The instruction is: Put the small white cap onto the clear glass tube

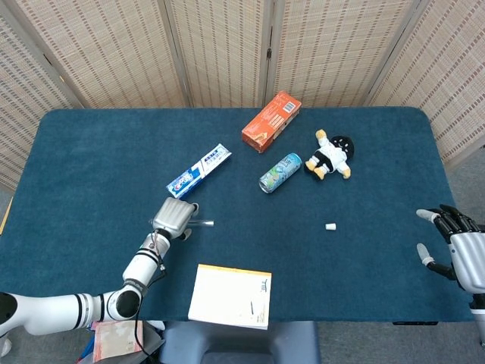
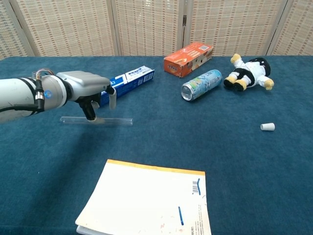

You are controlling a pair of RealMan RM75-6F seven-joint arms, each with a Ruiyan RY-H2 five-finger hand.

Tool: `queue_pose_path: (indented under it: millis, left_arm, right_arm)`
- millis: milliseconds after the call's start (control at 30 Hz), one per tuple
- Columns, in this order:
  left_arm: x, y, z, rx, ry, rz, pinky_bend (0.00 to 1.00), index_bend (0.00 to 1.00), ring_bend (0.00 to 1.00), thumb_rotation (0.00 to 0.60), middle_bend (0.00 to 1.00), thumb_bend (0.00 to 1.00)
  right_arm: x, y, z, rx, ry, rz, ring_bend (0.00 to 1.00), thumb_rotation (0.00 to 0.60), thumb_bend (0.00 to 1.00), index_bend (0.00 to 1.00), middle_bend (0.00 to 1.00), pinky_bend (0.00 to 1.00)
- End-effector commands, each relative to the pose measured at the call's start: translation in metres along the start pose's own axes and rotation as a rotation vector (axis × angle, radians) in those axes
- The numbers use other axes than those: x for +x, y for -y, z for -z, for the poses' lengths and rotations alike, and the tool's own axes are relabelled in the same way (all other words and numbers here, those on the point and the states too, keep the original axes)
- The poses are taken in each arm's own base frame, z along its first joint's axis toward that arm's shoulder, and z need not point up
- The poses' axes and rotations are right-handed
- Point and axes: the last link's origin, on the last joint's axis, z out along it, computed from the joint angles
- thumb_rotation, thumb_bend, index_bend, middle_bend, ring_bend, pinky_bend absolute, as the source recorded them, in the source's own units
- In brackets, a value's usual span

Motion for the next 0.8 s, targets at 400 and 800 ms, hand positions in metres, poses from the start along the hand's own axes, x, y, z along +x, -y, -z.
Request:
queue_pose_path:
  millis: [400,800]
  left_arm:
    - [-0.01,0.007,-0.012,0.063,0.042,-0.034,0.94,0.4,0.92,0.6,0.96,0.28]
    - [-0.016,0.002,-0.01,0.045,0.08,-0.02,0.94,0.43,0.92,0.6,0.96,0.28]
  right_arm:
    - [0.0,-0.003,0.002,-0.01,0.003,-0.002,0.14,0.6,0.37,0.24,0.26,0.23]
    - [-0.001,-0.004,0.001,-0.017,0.005,-0.002,0.14,0.6,0.37,0.24,0.26,0.23]
